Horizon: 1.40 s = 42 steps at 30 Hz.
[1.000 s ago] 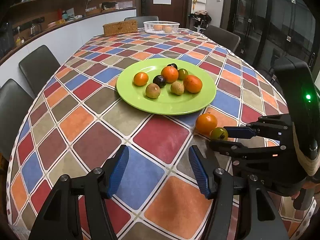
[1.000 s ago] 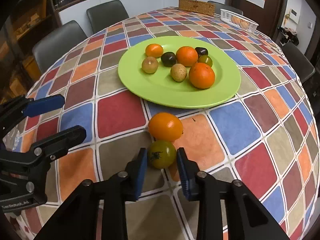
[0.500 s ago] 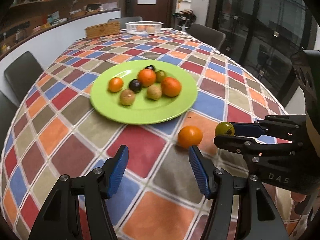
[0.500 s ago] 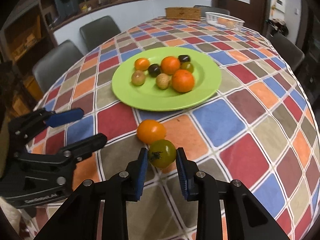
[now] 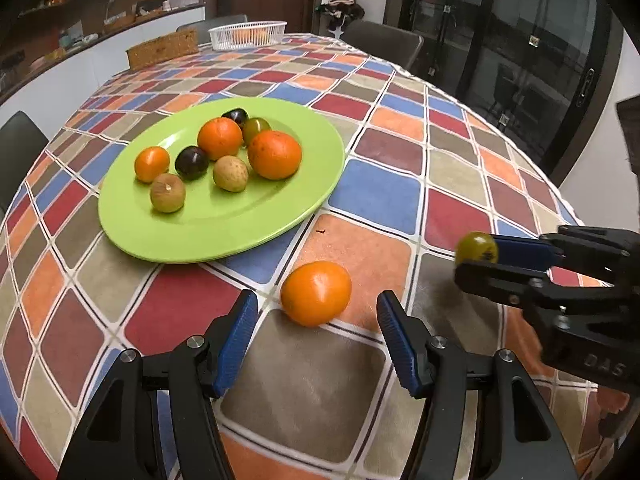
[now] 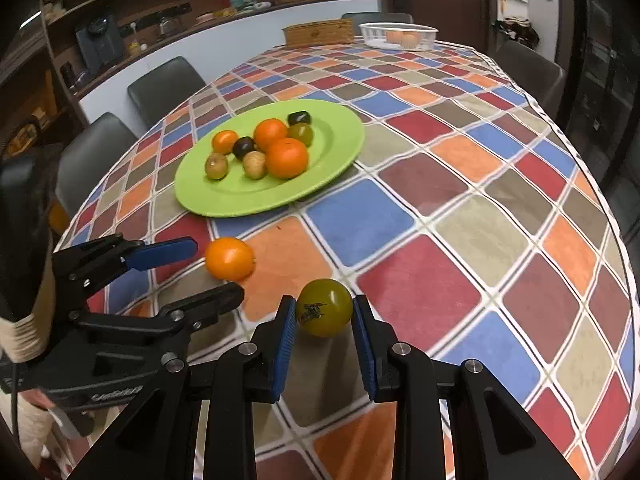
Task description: Organize fruits
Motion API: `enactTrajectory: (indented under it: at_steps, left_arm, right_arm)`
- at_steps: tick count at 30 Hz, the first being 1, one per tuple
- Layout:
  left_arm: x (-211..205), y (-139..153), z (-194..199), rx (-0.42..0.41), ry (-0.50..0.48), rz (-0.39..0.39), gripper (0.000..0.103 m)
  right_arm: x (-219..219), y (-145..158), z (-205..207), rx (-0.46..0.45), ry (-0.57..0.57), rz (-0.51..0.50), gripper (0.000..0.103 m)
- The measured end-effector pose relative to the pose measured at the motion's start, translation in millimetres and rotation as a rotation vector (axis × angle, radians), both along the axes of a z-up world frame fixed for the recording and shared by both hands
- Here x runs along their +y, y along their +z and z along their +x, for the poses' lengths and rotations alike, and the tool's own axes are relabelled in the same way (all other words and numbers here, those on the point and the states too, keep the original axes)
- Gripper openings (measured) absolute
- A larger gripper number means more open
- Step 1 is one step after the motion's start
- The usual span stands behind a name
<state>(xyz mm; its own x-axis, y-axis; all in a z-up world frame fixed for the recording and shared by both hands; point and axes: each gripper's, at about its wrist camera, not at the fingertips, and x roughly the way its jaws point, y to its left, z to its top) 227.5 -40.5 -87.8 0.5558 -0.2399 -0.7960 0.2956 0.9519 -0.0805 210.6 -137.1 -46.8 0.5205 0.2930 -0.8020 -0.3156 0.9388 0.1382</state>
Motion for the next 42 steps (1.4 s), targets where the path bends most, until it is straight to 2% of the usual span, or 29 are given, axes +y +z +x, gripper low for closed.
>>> enactTrajectory:
  at_steps: [5, 6, 7, 17, 23, 31, 42]
  left_arm:
    - [-3.3, -3.7, 4.0, 0.002, 0.001, 0.019, 0.045]
    - [-2.9, -3.4, 4.4, 0.001, 0.001, 0.02, 0.038]
    - [-1.9, -3.1, 4.8, 0.003, 0.001, 0.016, 0.036]
    - [7.2, 8.2, -3.1, -0.014, 0.012, -0.037, 0.036]
    - [15.7, 32.6, -15.3, -0.071, 0.029, -0.084, 0.036]
    - [32.7, 67.5, -21.8, -0.154, 0.068, -0.093, 0.036]
    - [58.8, 97.2, 10.1, -0.225, 0.118, -0.081, 0.036]
  right_arm:
    - [-6.4, -3.7, 0.1, 0.01, -0.018, 0.015, 0.03]
    - [-6.7, -4.4, 0.5, 0.014, -0.019, 0.021, 0.03]
    - [-6.3, -5.0, 0.4, 0.015, -0.018, 0.022, 0.03]
    - [1.2, 1.6, -3.7, -0.001, 0.006, 0.036, 0.03]
    - [4.8, 18.1, -7.5, -0.042, 0.018, 0.047, 0.03]
    - [14.9, 48.1, -4.7, -0.116, 0.041, 0.059, 0.03]
    - [38.2, 80.9, 35.2, -0.186, 0.08, 0.068, 0.03]
